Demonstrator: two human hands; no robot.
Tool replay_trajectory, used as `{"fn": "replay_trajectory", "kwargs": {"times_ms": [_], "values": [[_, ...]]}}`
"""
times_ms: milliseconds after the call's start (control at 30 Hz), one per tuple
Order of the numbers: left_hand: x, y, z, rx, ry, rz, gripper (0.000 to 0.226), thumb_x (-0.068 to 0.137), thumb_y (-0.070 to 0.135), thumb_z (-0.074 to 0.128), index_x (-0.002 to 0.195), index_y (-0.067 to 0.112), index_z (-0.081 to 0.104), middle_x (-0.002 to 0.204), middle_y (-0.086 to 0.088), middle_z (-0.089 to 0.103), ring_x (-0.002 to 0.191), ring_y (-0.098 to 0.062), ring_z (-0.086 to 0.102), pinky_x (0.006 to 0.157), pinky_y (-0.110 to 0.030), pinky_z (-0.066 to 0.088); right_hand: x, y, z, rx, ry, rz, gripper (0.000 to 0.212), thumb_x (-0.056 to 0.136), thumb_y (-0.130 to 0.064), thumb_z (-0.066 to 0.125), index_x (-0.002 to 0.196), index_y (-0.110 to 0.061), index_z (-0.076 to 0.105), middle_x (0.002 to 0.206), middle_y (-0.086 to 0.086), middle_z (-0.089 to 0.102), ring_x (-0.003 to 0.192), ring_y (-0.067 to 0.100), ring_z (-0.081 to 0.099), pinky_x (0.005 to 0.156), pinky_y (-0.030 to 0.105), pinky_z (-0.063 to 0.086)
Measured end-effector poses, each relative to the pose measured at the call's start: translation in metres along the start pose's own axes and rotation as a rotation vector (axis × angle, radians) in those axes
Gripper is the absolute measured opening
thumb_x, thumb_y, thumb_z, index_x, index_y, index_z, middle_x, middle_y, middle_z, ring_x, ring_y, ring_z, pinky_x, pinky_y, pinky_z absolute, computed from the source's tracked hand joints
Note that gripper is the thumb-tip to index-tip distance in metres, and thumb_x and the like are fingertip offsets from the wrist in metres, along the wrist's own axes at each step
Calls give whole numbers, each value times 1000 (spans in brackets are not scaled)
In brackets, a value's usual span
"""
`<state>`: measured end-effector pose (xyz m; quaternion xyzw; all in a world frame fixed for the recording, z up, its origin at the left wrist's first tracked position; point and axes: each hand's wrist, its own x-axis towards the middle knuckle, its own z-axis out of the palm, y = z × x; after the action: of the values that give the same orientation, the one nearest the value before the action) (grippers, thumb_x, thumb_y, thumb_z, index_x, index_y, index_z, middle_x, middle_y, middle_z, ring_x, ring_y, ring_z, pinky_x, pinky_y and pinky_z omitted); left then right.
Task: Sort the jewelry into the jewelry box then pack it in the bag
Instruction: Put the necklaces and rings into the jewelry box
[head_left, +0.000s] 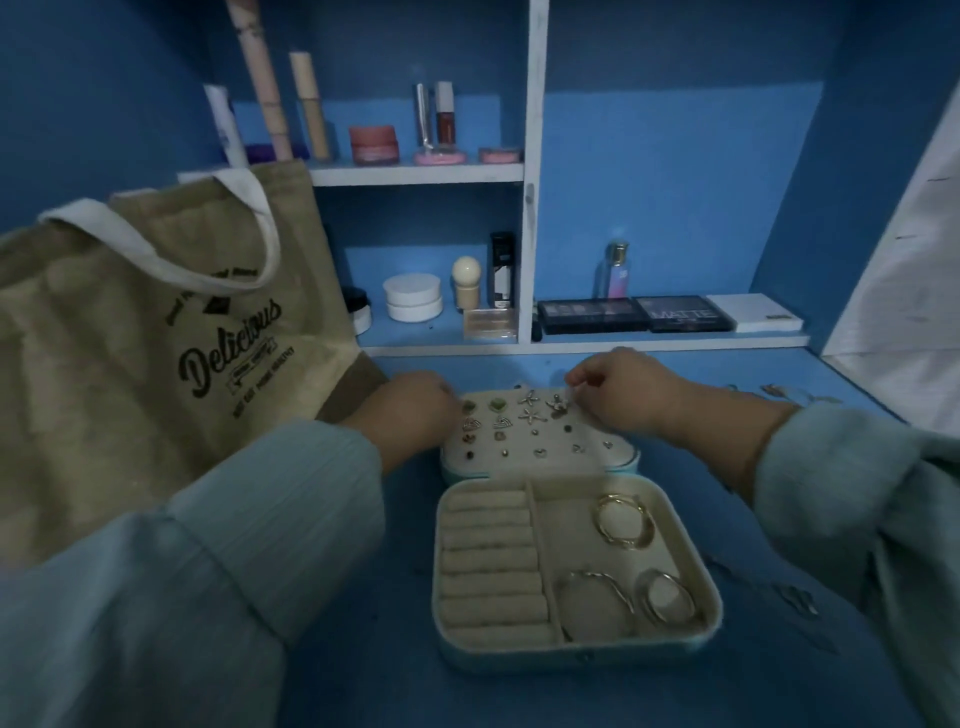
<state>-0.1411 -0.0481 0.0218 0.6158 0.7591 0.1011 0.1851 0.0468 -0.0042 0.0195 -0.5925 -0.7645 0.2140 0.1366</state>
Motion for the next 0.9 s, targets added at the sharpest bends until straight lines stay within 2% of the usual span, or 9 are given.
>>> {"fn": "replay_trajectory", "kwargs": {"times_ms": [100,167,267,433,500,667,767,833,900], "values": [[7,0,-6,46,-3,0,34,100,25,37,124,11,57,131,-3,53,117,-16,49,88,-21,35,13,-13,0,-117,-70,-40,30,97,-26,43,121,-20,60,128,0,55,120,22,47,104,31,33],[11,0,-7,78,-18,-2,33,100,25,37,121,13,59,123,1,56,107,-12,50,86,-20,37,21,-18,1,-111,-95,-45,29,96,-28,45,115,-18,64,120,3,61,112,22,53,97,31,40],[15,1,-7,49,2,5,30,99,25,39,117,16,62,104,6,55,93,-7,46,69,-14,35,29,-20,3,-78,-137,-96,28,94,-29,50,109,-12,68,109,5,65,96,17,58,85,27,46],[19,-1,-3,5,23,-10,30,98,27,41,122,21,58,129,5,54,116,-12,49,80,-16,31,37,-20,5,43,-159,-131,25,90,-28,58,108,-14,68,105,2,65,90,11,56,75,21,45],[20,-1,-4,0,27,-3,30,98,28,41,121,21,58,129,5,54,116,-12,49,80,-16,32,39,-21,5,62,-167,-127,22,90,-25,59,105,-13,69,104,3,66,88,11,57,70,20,46],[18,-3,-7,-55,33,9,30,98,27,40,119,18,60,114,4,58,101,-11,53,79,-18,37,38,-27,3,121,-119,-99,20,91,-24,56,102,-11,68,97,3,63,91,16,58,80,27,48],[16,-7,-10,-184,89,31,25,95,26,45,114,24,60,113,4,59,102,-13,55,84,-20,42,32,-28,-4,198,-41,-112,12,91,-24,57,91,-16,66,81,-7,60,76,9,55,62,19,44],[12,-9,-15,-264,142,49,15,93,26,47,102,30,58,101,5,59,94,-14,57,78,-22,44,24,-30,-12,236,5,-130,12,91,-24,58,87,-15,65,72,-10,57,63,4,52,48,14,41],[4,-9,-22,-303,186,96,9,92,26,49,94,31,57,91,7,57,84,-12,55,72,-23,43,14,-33,-21,278,53,-155,14,89,-24,60,88,-12,66,68,-5,59,56,7,51,43,10,41]]}}
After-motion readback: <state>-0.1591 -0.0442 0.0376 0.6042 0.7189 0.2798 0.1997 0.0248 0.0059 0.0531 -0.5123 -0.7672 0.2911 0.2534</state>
